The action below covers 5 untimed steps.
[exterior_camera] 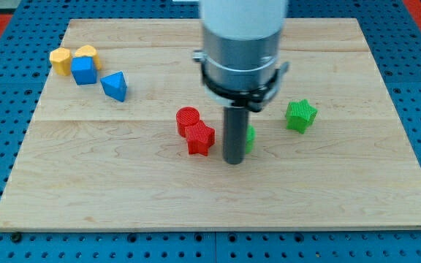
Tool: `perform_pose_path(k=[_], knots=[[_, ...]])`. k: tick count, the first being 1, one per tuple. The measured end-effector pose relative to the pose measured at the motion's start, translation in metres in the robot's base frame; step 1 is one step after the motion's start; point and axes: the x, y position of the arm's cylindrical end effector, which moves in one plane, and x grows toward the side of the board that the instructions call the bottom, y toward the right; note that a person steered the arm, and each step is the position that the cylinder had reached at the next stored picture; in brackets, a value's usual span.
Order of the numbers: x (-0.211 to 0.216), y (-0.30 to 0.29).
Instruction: Slightly move the red star to the bottom right of the red circle
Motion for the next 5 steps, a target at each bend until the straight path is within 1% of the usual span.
perform_pose_path(k=[1,2,3,4,5], knots=[[-0.027,0.013],[-0.100,0.047],[-0.092,-0.002],[-0.068,-0.041],[-0.026,-0.039]])
